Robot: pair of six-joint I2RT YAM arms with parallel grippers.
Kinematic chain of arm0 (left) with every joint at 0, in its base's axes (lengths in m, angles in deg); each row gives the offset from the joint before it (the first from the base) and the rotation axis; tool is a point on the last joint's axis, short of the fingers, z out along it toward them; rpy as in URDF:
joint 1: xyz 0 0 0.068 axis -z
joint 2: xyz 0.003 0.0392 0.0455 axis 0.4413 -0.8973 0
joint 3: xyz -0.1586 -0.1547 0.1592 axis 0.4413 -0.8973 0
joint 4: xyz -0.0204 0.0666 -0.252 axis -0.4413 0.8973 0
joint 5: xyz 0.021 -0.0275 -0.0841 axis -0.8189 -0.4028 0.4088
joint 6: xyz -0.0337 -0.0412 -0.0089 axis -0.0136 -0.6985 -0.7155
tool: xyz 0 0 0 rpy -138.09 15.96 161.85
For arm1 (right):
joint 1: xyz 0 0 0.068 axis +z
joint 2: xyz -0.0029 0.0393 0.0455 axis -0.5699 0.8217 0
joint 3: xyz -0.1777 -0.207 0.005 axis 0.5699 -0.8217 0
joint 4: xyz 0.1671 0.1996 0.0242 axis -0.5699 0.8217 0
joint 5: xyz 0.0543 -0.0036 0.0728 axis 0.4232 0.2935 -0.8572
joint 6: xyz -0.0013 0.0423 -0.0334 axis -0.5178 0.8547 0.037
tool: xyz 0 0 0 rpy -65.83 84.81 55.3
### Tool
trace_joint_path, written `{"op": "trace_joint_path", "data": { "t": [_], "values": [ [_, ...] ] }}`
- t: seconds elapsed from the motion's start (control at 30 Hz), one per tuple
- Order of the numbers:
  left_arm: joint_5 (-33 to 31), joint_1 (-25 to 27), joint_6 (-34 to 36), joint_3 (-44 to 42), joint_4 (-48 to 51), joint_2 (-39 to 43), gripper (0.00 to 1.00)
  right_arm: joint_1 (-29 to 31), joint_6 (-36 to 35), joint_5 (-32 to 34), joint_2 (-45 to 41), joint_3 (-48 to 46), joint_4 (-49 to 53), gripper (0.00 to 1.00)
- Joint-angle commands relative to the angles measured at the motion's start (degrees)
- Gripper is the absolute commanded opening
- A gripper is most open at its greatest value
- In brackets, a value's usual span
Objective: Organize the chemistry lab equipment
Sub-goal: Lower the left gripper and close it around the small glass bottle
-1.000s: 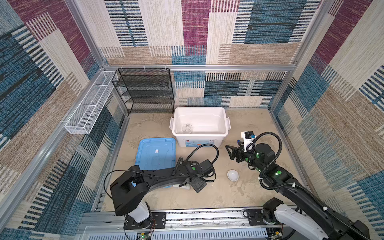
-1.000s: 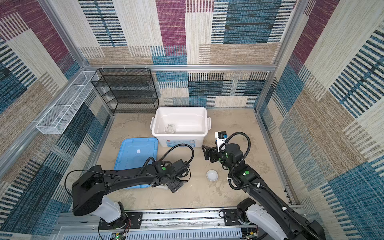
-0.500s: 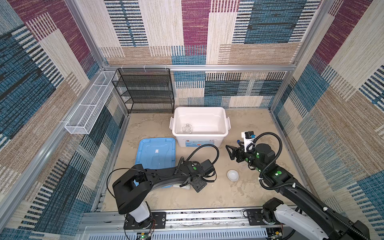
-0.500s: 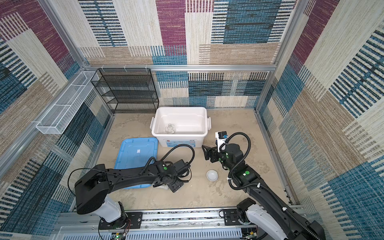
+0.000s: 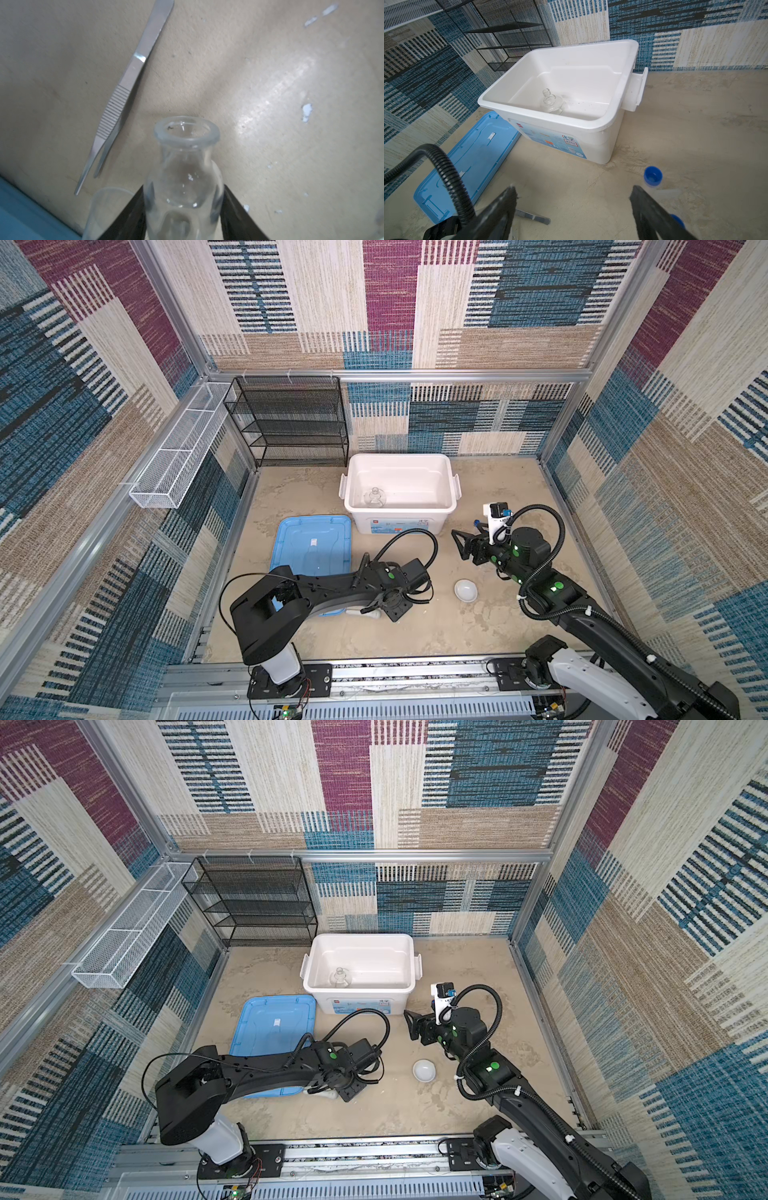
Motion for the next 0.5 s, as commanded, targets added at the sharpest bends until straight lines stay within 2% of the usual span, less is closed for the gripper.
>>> {"op": "trace_joint_path", "data": {
  "t": [0.0,0.17,0.47],
  "values": [
    [0.9,-0.2,-0.4,0.1,-1.4,0.7,0.5,0.0,0.0,0.8,-0.2,0.1,-1.4,0.88],
    [1.1,-0.3,-0.3,-0.2,-2.3,1.4,0.41,0.0,0.0,0.9,-0.3,0.0,-1.5,0.88],
    [-0.1,-0.4,0.0,0.0,-5.0,4.6,0.39,0.0,0.0,-0.8,0.1,0.3,-2.0,0.88]
  ]
}}
